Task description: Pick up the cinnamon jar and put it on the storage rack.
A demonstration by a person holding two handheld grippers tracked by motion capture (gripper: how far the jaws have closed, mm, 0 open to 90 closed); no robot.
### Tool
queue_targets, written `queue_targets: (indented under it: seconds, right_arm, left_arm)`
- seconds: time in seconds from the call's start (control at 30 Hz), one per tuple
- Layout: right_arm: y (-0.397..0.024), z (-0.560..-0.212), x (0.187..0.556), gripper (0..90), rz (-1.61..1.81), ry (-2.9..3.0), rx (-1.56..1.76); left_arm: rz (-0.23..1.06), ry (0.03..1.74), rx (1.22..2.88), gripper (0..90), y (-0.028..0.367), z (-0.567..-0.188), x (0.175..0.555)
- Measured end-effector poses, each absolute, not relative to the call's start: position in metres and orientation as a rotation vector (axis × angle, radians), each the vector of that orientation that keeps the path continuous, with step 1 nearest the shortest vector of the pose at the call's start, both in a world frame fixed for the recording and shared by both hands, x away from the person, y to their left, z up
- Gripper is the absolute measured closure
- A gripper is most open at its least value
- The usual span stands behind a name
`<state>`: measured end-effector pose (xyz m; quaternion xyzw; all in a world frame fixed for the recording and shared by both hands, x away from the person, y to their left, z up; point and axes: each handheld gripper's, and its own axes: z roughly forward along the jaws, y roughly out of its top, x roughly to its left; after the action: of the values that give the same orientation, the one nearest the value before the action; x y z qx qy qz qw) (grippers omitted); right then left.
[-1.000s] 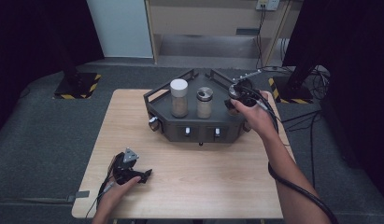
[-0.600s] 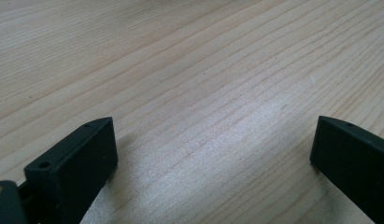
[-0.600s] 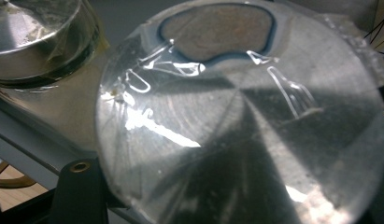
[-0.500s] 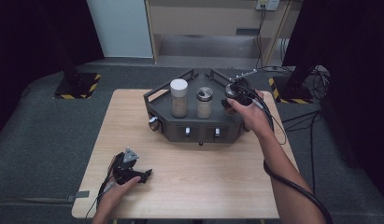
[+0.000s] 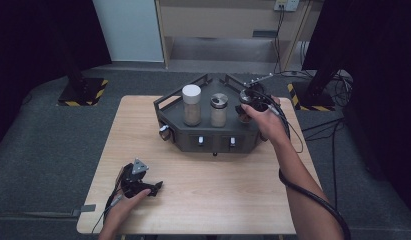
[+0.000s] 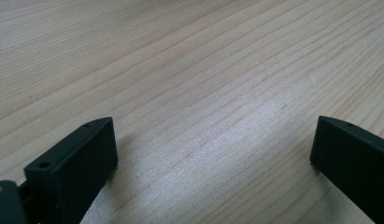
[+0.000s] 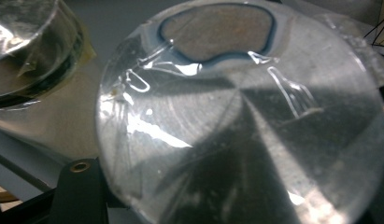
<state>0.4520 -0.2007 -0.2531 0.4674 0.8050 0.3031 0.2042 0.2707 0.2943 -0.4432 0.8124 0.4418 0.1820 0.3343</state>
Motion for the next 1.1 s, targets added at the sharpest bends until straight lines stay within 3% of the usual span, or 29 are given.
queue_targets:
  seconds: [1.1]
  right_arm:
    - [-0.204, -0.264, 0.461, 31.8, 0.871, 2.253, 1.346]
  left_arm:
    - [0.475, 1.153, 2.120, 0.0, 0.294, -0.443, 0.271]
